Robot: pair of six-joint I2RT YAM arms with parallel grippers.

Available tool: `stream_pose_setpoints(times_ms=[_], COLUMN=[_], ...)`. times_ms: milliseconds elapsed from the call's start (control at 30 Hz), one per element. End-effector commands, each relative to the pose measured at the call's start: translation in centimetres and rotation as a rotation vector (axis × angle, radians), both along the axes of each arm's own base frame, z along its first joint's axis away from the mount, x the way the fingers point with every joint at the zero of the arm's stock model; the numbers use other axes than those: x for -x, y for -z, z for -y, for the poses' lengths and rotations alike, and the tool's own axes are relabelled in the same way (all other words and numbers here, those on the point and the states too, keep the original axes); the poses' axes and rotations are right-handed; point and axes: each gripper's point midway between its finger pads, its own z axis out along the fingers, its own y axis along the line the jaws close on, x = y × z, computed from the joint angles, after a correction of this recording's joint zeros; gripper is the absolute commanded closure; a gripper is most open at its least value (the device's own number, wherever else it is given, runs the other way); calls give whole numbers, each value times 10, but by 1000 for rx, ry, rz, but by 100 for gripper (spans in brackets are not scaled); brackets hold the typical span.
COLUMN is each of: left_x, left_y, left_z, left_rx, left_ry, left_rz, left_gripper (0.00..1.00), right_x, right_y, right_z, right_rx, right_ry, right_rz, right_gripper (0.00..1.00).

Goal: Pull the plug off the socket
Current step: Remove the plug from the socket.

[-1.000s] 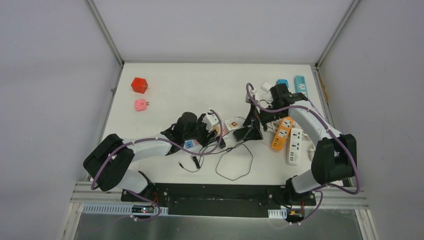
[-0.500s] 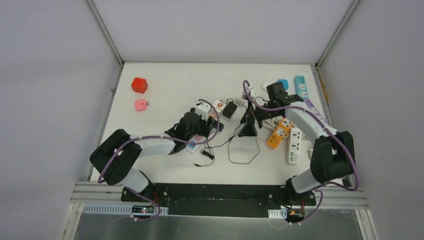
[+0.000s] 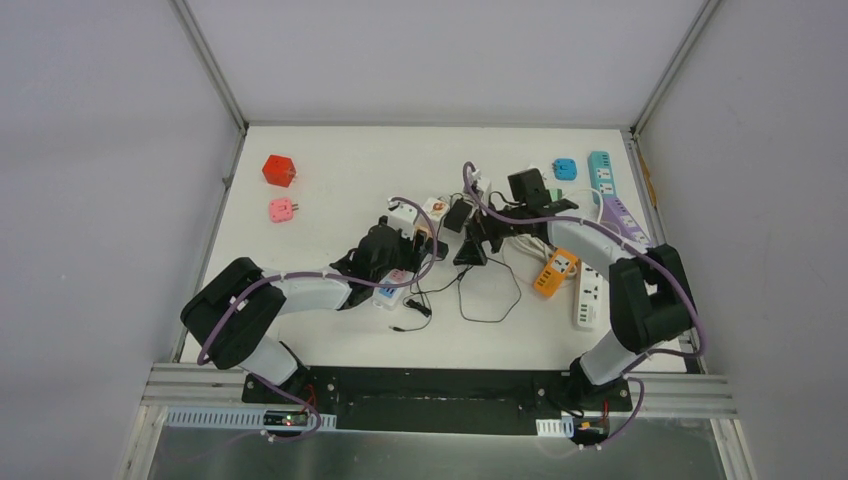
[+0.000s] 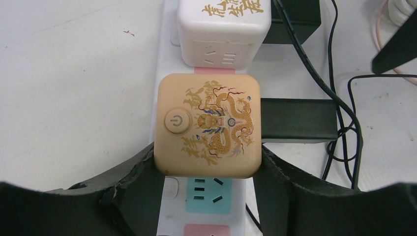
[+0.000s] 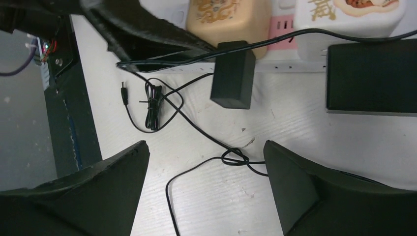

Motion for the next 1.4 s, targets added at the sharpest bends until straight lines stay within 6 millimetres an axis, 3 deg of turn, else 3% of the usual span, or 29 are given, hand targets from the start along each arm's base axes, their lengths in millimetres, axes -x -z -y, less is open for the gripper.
stream_pose_setpoints(times_ms=[0,133,600,933,1133,1233,1367], left_x=[15,18,33,35,36,37,38], left_y=[6,7,8,11,10,10,7], left_z=[8,15,27,26,25,25,22], left_rx=[83,111,170,181,195,200,199], left_ry=[20,42,106,94,91,90,84], left_rz=[-88,-114,-183,-202,-206,-208,-207], left_gripper=[100,100,100,100,100,92,76], right_x=[-30,-31,-31,-30,-29,-29,-31], right_y=[-5,8,17,12,13,13,14], right_z=[-17,-21,-46,-46,-45,-45,-43], right_rx=[-44,0,118,123,127,132,142], right_ry=[134,139,105,99,90,93,101], right_rz=[-70,-51,140,169,174,178,182], right_gripper=[11,11,15,43,72,86,94])
